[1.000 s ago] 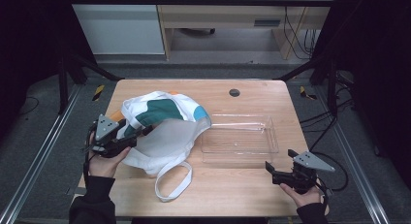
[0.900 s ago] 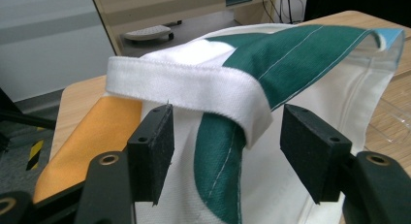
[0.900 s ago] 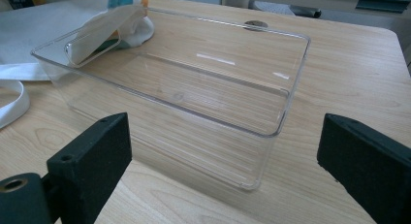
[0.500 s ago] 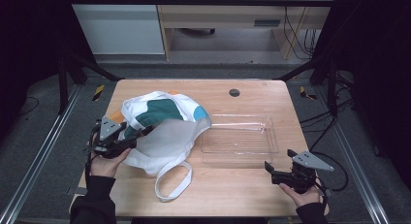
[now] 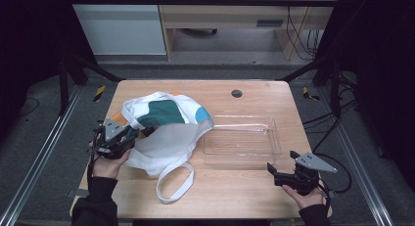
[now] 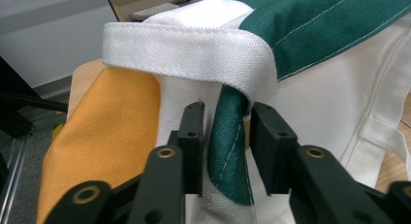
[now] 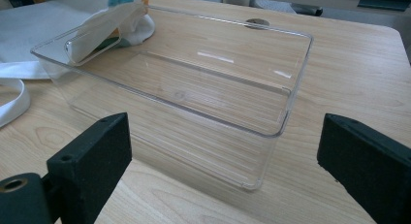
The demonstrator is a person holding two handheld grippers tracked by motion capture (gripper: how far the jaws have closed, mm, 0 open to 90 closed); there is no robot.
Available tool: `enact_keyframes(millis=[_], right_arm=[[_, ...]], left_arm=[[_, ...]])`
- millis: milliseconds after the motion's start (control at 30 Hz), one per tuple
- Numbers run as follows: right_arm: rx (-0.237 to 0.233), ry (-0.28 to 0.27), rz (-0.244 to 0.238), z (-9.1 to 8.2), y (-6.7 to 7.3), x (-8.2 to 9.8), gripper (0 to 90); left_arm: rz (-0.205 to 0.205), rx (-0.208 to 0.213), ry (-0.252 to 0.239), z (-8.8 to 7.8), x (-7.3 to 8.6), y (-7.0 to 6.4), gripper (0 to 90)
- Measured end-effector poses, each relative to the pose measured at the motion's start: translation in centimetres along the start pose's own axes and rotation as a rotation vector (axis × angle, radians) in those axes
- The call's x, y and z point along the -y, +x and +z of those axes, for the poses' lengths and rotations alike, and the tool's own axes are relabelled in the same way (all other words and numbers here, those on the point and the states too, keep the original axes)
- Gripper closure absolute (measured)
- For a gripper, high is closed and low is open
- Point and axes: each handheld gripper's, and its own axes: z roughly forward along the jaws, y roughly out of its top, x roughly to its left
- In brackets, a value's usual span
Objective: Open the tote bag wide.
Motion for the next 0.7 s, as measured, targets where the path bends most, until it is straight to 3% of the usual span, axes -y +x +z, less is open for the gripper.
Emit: enact_keyframes(millis=[33,200,700], right_arm=[[0.002,0.000,-0.003,0.0,0.0,0.0,5.6],[0.002,0.004,-0.002,0.0,0.0,0.0,5.6],[0.001,0.002,-0.005,0.0,0.0,0.0,5.6]], left_arm=[[-0.005,0.005,0.001,0.0,-0.1,0.1,73.9],[-0.027,0.006,-0.005,-0.3,-0.3,0.2,80.0],[-0.077,0.004,-0.060,-1.3,-1.5,0.4,82.3]])
